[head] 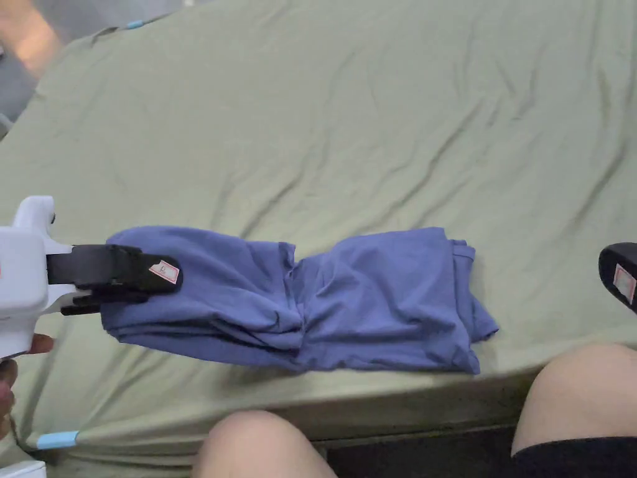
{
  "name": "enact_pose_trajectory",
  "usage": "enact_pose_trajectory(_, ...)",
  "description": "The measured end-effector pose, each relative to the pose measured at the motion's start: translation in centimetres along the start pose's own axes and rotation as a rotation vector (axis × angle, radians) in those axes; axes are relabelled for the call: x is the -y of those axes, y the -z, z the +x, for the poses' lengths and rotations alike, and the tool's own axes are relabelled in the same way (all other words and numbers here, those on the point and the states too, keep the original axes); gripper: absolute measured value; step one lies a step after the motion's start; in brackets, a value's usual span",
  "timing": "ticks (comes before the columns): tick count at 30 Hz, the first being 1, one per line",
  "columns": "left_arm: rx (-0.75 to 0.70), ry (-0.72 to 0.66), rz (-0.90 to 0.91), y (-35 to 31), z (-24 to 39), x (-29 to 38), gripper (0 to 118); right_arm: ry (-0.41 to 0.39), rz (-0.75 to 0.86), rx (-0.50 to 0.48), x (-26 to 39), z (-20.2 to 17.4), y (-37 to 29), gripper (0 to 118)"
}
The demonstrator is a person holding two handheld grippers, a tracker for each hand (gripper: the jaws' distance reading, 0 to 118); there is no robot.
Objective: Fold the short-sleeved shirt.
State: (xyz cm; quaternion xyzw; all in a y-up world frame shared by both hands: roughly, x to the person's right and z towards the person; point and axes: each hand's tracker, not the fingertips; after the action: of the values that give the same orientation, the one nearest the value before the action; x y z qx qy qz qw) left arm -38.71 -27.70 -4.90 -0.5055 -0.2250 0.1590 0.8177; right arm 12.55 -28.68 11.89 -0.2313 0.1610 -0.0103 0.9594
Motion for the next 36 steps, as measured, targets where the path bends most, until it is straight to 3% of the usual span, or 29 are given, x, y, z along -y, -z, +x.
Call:
enact_pose_trajectory(3, -0.103, 0.161, -0.074, 2.8, 6.8, -1.7, 13, 0.025, 0.012, -0.023, 0.7, 1.2, -0.4, 2)
enact_pose_trajectory(10, -0.016, 0.273, -0.258, 15.5, 18.6, -0.7, 16, 0.069, 0.052, 0.072, 1.3, 3.8, -4.3, 2)
enact_pose_trajectory(11, -0.013, 0.278, -0.277, 17.3, 19.1, -0.2, 29, 0.071, 0.048, 0.090, 1.5, 4.2, -4.8, 2)
enact_pose_trajectory(12, -0.007, 0.260, -0.314, 18.5, 19.4, 0.3, 73, 0.076, 0.044, 0.109, 1.7, 4.5, -5.2, 2)
enact_pose_trajectory(13, -0.001, 0.234, -0.344, 19.1, 19.7, 0.6, 99, 0.087, 0.043, 0.127, 1.9, 4.9, -5.6, 2)
enact_pose_trajectory(14, -0.005, 0.238, -0.323, 19.1, 19.5, 0.5, 103, 0.099, 0.044, 0.134, 2.2, 5.3, -6.1, 2)
enact_pose_trajectory(18, 0.080, 0.274, -0.114, 13.9, 19.8, 0.9, 103, 0.145, 0.031, 0.135, 3.0, 6.3, -6.5, 2)
enact_pose_trajectory(21, -0.092, 0.202, 0.000, 13.0, 18.6, 2.0, 102, 0.139, 0.028, 0.127, 2.9, 5.9, -6.0, 2)
enact_pose_trajectory(22, -0.147, 0.213, -0.051, 14.1, 18.2, 2.2, 100, 0.135, 0.029, 0.118, 2.8, 5.7, -5.8, 2)
enact_pose_trajectory(23, -0.150, 0.249, -0.088, 15.8, 18.2, 2.8, 83, 0.132, 0.030, 0.105, 2.5, 5.2, -5.5, 2)
enact_pose_trajectory(24, -0.147, 0.250, -0.119, 17.3, 18.2, 3.4, 32, 0.127, 0.029, 0.097, 2.3, 4.9, -5.4, 2)
enact_pose_trajectory(25, -0.140, 0.214, -0.162, 19.3, 18.2, 4.1, 0, 0.115, 0.026, 0.089, 2.1, 4.6, -5.4, 2)
enact_pose_trajectory(30, -0.157, 0.252, -0.160, 24.1, 19.8, 4.6, 0, 0.052, -0.026, 0.089, 1.3, 2.5, -4.9, 2)
enact_pose_trajectory(34, 0.067, 0.237, -0.168, 21.2, 20.4, 3.1, 0, 0.036, -0.072, 0.037, 0.6, 0.6, -2.8, 2)
enact_pose_trajectory(36, 0.105, 0.234, -0.057, 17.7, 19.8, 2.2, 0, 0.012, -0.111, -0.023, -0.2, -0.5, -0.5, 2)
